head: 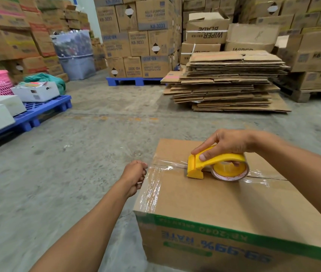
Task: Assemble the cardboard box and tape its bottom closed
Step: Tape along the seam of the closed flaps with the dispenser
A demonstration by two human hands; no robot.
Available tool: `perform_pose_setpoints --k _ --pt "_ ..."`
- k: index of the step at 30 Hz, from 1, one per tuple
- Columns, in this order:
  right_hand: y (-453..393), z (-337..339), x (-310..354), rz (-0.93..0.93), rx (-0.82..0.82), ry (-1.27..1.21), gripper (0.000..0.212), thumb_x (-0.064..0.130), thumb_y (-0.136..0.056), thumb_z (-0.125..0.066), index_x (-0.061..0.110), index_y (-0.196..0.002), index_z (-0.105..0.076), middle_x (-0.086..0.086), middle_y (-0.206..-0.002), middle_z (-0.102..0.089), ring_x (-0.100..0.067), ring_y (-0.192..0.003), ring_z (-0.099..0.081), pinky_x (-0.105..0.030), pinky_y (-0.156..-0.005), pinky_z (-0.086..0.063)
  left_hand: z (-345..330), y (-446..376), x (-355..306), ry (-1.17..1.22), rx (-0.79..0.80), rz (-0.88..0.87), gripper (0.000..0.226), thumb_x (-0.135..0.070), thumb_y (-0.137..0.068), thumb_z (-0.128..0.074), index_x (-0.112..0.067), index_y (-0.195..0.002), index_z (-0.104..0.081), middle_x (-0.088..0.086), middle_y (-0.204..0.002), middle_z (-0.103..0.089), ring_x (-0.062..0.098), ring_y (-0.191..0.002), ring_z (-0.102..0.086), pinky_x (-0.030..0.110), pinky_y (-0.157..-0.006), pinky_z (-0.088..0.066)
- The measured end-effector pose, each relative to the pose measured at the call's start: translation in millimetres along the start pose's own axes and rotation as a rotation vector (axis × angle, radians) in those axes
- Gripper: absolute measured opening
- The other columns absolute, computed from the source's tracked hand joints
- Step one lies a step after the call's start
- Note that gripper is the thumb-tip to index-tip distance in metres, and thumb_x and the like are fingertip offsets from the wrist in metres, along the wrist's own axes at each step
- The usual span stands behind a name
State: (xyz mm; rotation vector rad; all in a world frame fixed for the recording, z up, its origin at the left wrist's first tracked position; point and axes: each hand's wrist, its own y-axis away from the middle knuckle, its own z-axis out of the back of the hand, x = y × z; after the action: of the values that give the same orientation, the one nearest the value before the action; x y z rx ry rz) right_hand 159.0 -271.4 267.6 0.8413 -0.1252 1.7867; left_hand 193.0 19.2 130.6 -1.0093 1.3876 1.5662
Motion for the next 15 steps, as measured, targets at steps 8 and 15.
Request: perform_pose_setpoints --k 8,15 --pt "-2 -3 4 -0.019 0.006 0.020 0.036 0.048 -0.072 -0.077 0.045 -0.108 -0.073 0.021 -0.118 -0.067 -0.009 -0.108 -0.061 -0.023 -0.084 -0.052 0 0 4 0.045 0.219 0.120 0.008 -0.019 -0.081 -0.058 -0.013 -0.084 -0.063 0.005 -0.065 -0.056 0.017 -0.053 -0.045 0.029 -0.052 -0.036" --pt "0 -4 6 -0.053 0.000 0.028 0.036 0.045 -0.076 -0.075 0.043 -0.112 -0.072 0.017 -0.120 -0.065 -0.006 -0.103 -0.060 -0.018 -0.077 -0.048 22 9 35 -0.313 0.036 0.008 0.036 -0.051 -0.092 -0.047 -0.016 -0.094 -0.055 0.007 -0.086 -0.063 0.019 -0.068 -0.052 0.031 -0.062 -0.042"
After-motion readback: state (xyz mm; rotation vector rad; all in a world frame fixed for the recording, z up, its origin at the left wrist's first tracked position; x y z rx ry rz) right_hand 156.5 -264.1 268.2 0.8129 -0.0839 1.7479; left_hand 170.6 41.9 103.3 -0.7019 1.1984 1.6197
